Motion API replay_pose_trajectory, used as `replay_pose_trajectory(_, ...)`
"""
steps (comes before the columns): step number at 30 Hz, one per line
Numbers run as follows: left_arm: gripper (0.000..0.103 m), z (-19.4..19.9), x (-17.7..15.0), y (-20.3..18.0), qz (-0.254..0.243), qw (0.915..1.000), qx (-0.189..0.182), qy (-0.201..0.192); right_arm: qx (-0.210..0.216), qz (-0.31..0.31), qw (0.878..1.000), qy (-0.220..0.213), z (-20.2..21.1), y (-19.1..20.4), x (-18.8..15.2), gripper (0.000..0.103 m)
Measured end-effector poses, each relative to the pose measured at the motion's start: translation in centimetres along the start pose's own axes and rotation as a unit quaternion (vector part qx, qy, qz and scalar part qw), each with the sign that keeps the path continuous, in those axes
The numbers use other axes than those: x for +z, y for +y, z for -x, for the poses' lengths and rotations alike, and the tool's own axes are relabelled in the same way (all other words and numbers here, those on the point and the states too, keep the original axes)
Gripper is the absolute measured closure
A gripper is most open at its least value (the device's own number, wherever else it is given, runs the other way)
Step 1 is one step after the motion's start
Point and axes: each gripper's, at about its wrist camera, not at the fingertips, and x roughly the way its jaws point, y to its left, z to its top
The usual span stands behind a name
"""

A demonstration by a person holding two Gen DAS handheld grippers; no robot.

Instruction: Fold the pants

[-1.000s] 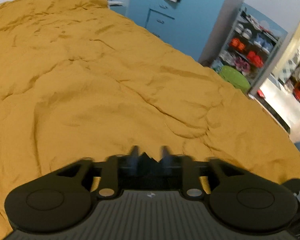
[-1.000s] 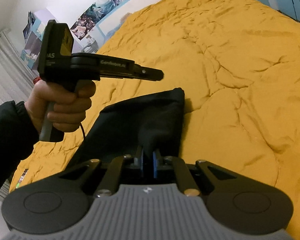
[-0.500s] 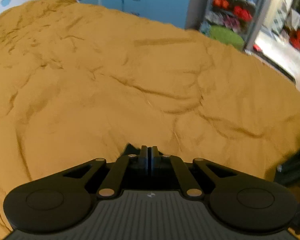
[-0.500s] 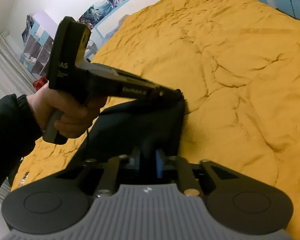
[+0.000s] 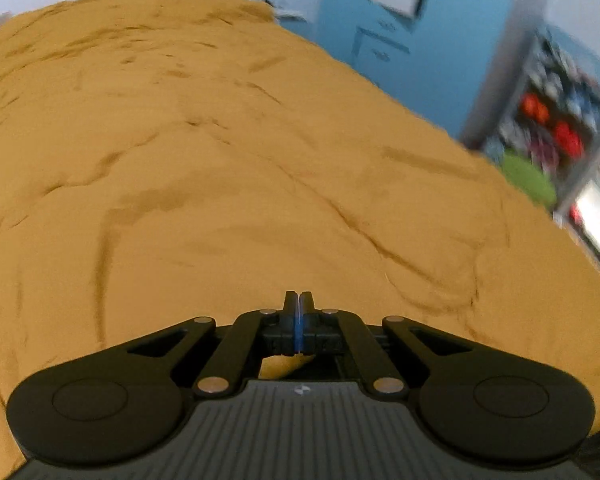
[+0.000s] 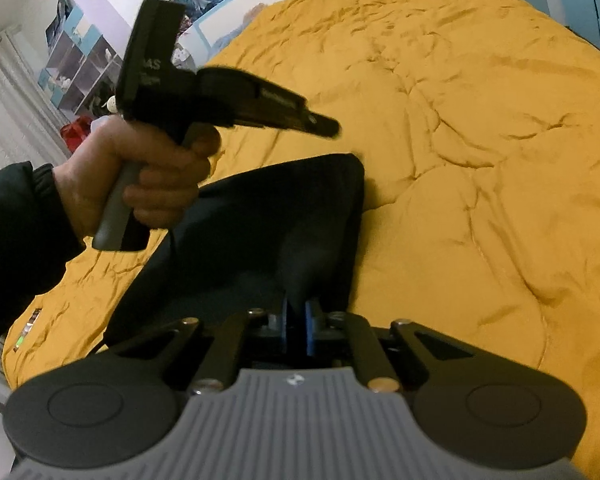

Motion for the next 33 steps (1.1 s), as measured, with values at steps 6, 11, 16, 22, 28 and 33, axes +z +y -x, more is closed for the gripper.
replay_pose_trajectory(6,0.082,8.4,-3.0,2.4,0.051,0.9949,0.036,-0.079,-0.007,-0.005,1.0,-0.027,1.4,-0.9,0.5,0.071)
replay_pose_trajectory(11,0.075,14.5,-9.6,2.5,0.07,0.9906,0.051,-0.106,0.006,0.019,0.994,-0.104,3.4,0.1,1.0,0.08)
replay_pose_trajectory(16,0.075,16.6,-15.1,-0.5,0.005,0.9862,0.106,-0.127,0.014,0.113,0.987,-0.116,3.0,3.1,0.3,0.084)
replay_pose_trajectory(22,0.075,14.3,-18.8,-1.4,0.014,0.9925,0.104,-0.064,-0.02,0.203,0.978,-0.054,0.7,5.3,-1.2,0.083)
replay_pose_trajectory(28,0.075,15.8,-20.7,-0.8,0.041,0.9976,0.049,-0.028,0.014,0.176,0.984,0.033,1.3,3.4,-1.4,0.084)
replay_pose_trajectory(33,0.059,18.2,-20.1,2.4,0.117,0.9912,0.042,-0.047,0.063,0.076,0.994,-0.037,3.4,0.7,0.0,0.069)
